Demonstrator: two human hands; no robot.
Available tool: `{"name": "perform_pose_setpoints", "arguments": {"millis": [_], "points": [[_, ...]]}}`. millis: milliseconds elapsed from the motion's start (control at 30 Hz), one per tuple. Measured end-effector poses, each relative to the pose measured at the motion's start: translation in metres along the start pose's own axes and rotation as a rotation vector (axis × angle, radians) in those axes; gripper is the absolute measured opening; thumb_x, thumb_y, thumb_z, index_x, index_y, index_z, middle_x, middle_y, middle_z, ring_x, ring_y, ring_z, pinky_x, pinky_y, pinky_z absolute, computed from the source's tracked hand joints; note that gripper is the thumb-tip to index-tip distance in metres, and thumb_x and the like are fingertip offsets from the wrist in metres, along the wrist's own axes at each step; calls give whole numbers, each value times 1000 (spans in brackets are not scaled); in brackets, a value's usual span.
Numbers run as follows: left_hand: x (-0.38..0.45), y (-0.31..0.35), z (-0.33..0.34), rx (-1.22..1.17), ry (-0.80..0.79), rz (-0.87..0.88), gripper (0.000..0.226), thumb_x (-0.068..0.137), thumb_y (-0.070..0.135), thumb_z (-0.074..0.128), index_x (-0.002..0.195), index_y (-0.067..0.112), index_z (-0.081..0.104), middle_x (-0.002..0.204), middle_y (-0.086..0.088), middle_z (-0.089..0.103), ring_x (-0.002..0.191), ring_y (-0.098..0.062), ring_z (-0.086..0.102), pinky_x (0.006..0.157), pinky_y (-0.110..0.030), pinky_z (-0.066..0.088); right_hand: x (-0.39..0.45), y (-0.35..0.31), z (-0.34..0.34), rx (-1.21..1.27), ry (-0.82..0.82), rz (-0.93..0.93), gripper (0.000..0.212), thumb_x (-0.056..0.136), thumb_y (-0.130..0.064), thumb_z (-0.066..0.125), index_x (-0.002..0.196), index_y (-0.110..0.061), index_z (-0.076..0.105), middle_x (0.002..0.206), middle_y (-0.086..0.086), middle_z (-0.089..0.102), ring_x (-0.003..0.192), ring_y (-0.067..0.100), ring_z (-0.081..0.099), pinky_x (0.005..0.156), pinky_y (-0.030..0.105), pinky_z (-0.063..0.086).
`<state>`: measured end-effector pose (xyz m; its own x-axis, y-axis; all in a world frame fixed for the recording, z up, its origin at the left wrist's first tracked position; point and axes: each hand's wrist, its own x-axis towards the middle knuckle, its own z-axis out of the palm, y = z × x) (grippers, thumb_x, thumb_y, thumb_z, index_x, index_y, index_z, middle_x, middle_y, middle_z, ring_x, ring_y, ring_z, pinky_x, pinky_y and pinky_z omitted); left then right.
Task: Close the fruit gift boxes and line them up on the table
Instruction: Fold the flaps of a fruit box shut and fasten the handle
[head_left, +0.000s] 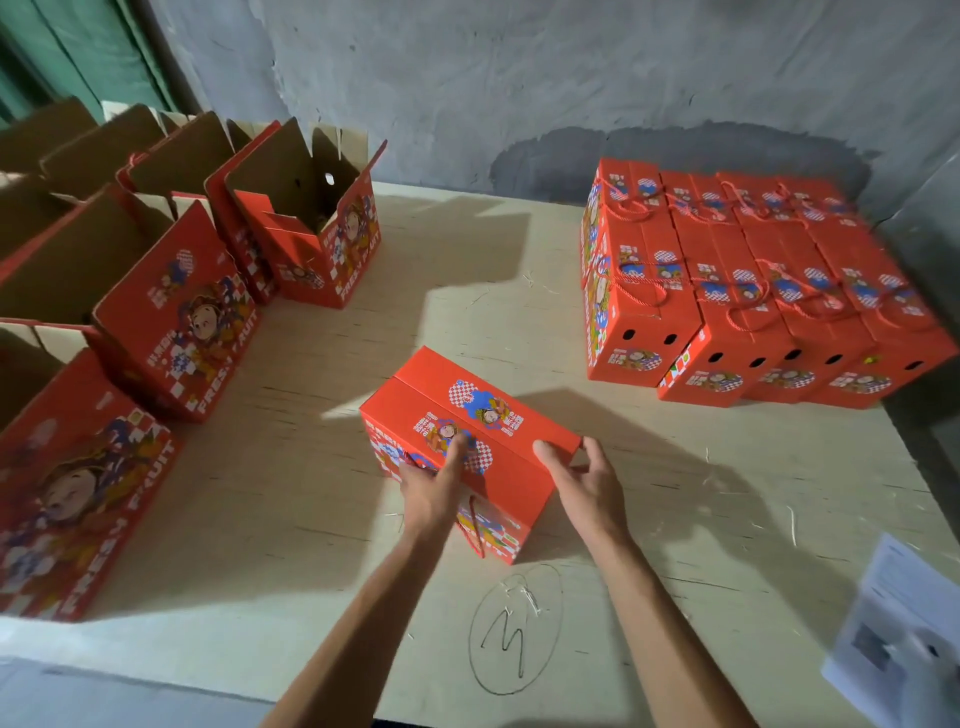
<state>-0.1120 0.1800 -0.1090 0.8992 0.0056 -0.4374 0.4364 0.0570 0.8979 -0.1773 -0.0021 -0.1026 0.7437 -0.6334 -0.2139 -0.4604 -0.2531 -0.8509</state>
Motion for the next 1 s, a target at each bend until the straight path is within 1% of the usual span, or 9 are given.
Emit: {"name": "perform_pose_setpoints", "arguments": {"millis": [133, 267, 367, 433, 600, 700, 833, 900, 1000], "points": [[-13, -10, 2, 9, -48, 9, 64, 73, 57, 84, 124, 23, 66, 112, 4, 77, 100, -21, 75, 94, -58, 57, 1, 2, 1, 28, 23, 40, 36, 83, -64, 73, 98, -32, 67, 89, -11, 75, 85, 14, 71, 78, 35, 56], [-15, -10, -4, -7, -68, 20, 68, 69, 60, 86, 122, 23, 67, 111, 4, 78, 100, -21, 75, 94, -53, 58, 2, 3, 0, 61, 82, 94, 41, 90, -67, 62, 108, -31, 74, 97, -6, 75, 93, 19, 70, 84, 37, 57], [-22, -15, -1, -27, -12, 69, 52, 78, 53, 85, 118, 26, 67, 107, 10, 78, 95, -12, 76, 92, -45, 60, 6, 0, -4, -23, 140, 33, 39, 90, -65, 64, 95, -29, 79, 83, -3, 72, 81, 18, 68, 74, 36, 58], [-22, -17, 0, -29, 9, 65, 45, 81, 50, 84, 116, 28, 67, 105, 13, 78, 94, -8, 75, 91, -41, 59, 10, -2, -8, -66, 136, -6, 40, 89, -62, 68, 88, -24, 79, 85, -3, 70, 83, 17, 67, 76, 33, 53], [0, -2, -3, -4, -157, 51, 42, 84, 42, 83, 119, 21, 72, 109, 6, 78, 102, -15, 75, 93, -37, 58, 21, -7, -20, -190, 100, -30, 60, 87, -66, 66, 67, -10, 58, 67, 1, 66, 73, 28, 60, 67, 36, 42], [20, 18, 2, 63, -222, 112, 33, 88, 38, 80, 116, 21, 75, 104, 2, 79, 100, -19, 75, 83, -30, 60, 18, -3, -22, -301, 122, -87, 73, 87, -70, 63, 61, -3, 49, 56, 6, 57, 65, 33, 54, 63, 40, 41], [42, 42, 20, 135, -231, 186, 27, 91, 37, 77, 114, 22, 76, 99, -2, 80, 94, -25, 77, 85, -48, 62, 19, -5, -17, -336, 66, -122, 67, 85, -79, 56, 65, -15, 53, 59, -5, 61, 63, 21, 58, 60, 35, 44], [50, 45, 30, 194, -196, 259, 25, 93, 34, 76, 115, 23, 76, 99, 0, 79, 93, -25, 76, 83, -50, 62, 21, -10, -12, -391, 21, -130, 57, 86, -81, 51, 73, -25, 58, 71, -8, 67, 74, 22, 63, 65, 34, 48], [60, 44, 41, 304, -127, 348, 26, 96, 32, 70, 122, 28, 72, 109, -4, 75, 100, -26, 71, 87, -47, 58, 19, -15, 0, -475, 78, -168, 49, 92, -75, 48, 78, -28, 53, 79, -4, 69, 82, 28, 67, 64, 32, 40]]}}
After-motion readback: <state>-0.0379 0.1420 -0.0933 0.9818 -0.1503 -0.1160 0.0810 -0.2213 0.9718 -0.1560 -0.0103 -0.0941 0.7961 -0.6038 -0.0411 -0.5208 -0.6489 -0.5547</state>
